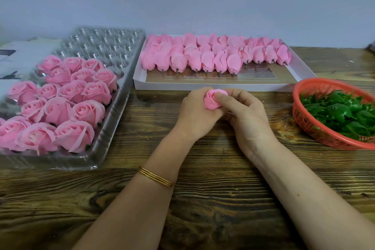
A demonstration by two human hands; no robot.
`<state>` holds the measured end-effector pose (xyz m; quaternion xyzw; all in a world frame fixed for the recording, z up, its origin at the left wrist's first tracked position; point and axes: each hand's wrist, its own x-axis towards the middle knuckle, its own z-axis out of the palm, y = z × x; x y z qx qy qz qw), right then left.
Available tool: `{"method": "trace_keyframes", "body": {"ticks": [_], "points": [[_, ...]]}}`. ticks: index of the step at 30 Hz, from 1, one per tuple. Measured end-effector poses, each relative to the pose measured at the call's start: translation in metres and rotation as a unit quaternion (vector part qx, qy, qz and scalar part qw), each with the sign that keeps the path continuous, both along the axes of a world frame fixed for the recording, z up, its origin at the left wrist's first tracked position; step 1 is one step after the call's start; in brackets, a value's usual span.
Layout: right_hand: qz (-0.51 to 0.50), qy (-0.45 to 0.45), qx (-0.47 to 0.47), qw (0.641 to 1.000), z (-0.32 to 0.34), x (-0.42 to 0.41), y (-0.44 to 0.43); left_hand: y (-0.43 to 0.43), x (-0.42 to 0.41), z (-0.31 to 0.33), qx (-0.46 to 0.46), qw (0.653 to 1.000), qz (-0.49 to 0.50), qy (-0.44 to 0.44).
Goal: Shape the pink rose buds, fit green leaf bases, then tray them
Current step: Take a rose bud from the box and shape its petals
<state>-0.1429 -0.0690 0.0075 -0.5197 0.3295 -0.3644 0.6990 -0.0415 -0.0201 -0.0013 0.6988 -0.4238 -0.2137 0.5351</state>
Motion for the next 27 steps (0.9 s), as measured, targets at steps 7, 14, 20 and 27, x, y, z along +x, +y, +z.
{"method": "trace_keyframes", "body": {"ticks": [7, 14, 20, 27], "points": [[0.000, -0.003, 0.010, 1.000, 0.0004, -0.0003, -0.0022, 0.0002, -0.0021, 0.0005, -0.024, 1.000, 0.010, -0.011], [0.018, -0.012, -0.004, 1.000, -0.0012, -0.0010, -0.0012, -0.0004, -0.0007, -0.0018, -0.023, 0.999, 0.008, -0.031], [0.013, -0.036, 0.035, 0.999, -0.0038, 0.0020, -0.0061, -0.0013, -0.0012, -0.0012, -0.035, 0.999, 0.025, 0.023], [0.030, 0.061, -0.111, 0.992, -0.0085, 0.0025, 0.0001, -0.0024, -0.0068, 0.0072, -0.128, 0.963, 0.050, 0.232]]}}
